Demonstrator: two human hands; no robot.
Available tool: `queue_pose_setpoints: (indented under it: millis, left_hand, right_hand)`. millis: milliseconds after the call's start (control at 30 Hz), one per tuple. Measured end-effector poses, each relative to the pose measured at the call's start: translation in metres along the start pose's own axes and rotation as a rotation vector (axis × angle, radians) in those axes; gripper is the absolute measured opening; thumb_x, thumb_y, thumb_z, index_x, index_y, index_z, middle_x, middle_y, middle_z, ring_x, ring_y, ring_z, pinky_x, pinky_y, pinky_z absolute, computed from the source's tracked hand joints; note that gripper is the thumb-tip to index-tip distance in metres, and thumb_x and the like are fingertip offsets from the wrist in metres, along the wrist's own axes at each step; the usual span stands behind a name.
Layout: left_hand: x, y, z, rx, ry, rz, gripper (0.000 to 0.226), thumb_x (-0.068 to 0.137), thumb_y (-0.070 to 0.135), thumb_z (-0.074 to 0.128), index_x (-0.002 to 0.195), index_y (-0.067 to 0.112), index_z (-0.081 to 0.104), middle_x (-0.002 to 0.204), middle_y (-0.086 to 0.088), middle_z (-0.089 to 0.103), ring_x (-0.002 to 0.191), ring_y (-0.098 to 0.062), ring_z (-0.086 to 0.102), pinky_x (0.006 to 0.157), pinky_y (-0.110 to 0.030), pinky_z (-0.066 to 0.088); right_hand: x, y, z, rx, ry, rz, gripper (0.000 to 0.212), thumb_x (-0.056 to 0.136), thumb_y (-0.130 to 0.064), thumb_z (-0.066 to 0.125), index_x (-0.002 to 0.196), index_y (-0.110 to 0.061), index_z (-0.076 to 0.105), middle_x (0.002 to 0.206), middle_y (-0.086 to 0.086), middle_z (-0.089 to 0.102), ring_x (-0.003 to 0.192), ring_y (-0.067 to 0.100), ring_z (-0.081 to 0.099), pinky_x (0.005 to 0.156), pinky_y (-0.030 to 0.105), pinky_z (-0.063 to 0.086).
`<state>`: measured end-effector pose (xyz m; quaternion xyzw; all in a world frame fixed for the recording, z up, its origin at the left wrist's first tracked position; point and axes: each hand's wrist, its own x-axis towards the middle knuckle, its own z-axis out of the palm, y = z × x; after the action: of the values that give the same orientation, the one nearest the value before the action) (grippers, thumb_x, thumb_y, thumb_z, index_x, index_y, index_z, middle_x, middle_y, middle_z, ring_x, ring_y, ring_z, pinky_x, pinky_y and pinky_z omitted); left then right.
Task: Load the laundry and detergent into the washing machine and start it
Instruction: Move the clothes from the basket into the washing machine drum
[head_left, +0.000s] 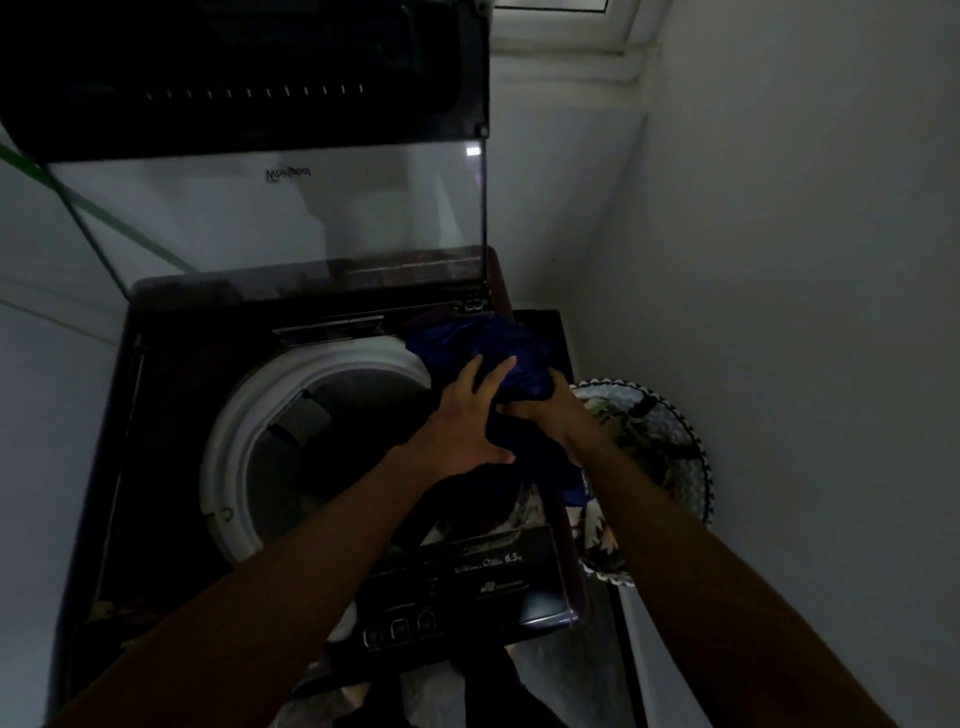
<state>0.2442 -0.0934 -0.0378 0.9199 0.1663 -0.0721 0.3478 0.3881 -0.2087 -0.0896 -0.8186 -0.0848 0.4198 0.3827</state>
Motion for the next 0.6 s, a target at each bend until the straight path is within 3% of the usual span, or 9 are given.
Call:
queue_pose_setpoints:
  millis: [67, 167, 267, 367, 467, 600]
  left_hand:
    - [0.0, -0.001, 0.0, 0.004, 0.016, 0.0, 0.132, 0.059, 0.04, 0.09, 0.147, 0.052, -0.008, 0.161, -0.004, -0.008, 0.145, -0.04, 0.008, 0.112, -0.06, 0.027]
    - [0.001, -0.003, -0.004, -0.014, 0.039, 0.009, 0.138, 0.056, 0.04, 0.091, 0.145, 0.054, -0.013, 0.161, -0.004, -0.005, 0.145, -0.04, 0.011, 0.111, -0.061, 0.027]
    - [0.004, -0.006, -0.009, -0.056, 0.06, 0.028, 0.142, 0.054, 0.037, 0.092, 0.144, 0.054, -0.016, 0.159, -0.006, 0.01, 0.142, -0.038, 0.021, 0.11, -0.059, 0.031]
    - [0.003, -0.009, -0.013, -0.159, 0.09, 0.048, 0.145, 0.054, 0.032, 0.093, 0.147, 0.049, -0.017, 0.157, -0.006, 0.019, 0.142, -0.028, 0.027, 0.113, -0.051, 0.033]
    - [-0.001, -0.017, -0.02, -0.281, 0.155, 0.029, 0.145, 0.052, 0.027, 0.095, 0.151, 0.039, -0.011, 0.154, -0.007, 0.027, 0.138, -0.022, 0.035, 0.111, -0.044, 0.037]
    - [-0.013, -0.04, -0.03, -0.376, 0.243, 0.007, 0.137, 0.049, 0.033, 0.095, 0.152, 0.03, 0.005, 0.151, -0.005, 0.035, 0.134, -0.018, 0.043, 0.108, -0.042, 0.042]
  right_hand:
    - [0.007, -0.001, 0.006, -0.039, 0.079, -0.059, 0.117, 0.031, -0.068, 0.088, 0.132, -0.029, 0.044, 0.119, -0.002, 0.065, 0.102, 0.024, 0.066, 0.083, 0.045, 0.058]
    - [-0.038, -0.044, 0.011, -0.227, 0.228, -0.114, 0.099, 0.05, -0.05, 0.082, 0.13, -0.017, 0.034, 0.12, 0.01, 0.06, 0.102, 0.033, 0.062, 0.084, 0.047, 0.055]
    - [-0.055, -0.064, 0.017, -0.4, 0.349, -0.206, 0.049, 0.078, -0.029, 0.067, 0.114, -0.012, 0.039, 0.11, 0.018, 0.062, 0.093, 0.038, 0.063, 0.076, 0.047, 0.054]
    - [-0.066, -0.08, 0.023, -0.463, 0.352, -0.316, 0.018, 0.082, -0.01, 0.054, 0.096, -0.011, 0.044, 0.099, 0.018, 0.062, 0.088, 0.038, 0.061, 0.072, 0.045, 0.051]
    - [-0.074, -0.094, 0.034, -0.412, 0.263, -0.414, 0.012, 0.078, -0.006, 0.051, 0.084, -0.012, 0.043, 0.089, 0.016, 0.061, 0.084, 0.037, 0.06, 0.073, 0.047, 0.052]
    - [-0.081, -0.109, 0.058, -0.377, 0.125, -0.471, 0.018, 0.082, -0.006, 0.052, 0.077, -0.017, 0.039, 0.084, 0.009, 0.056, 0.077, 0.027, 0.056, 0.064, 0.035, 0.044]
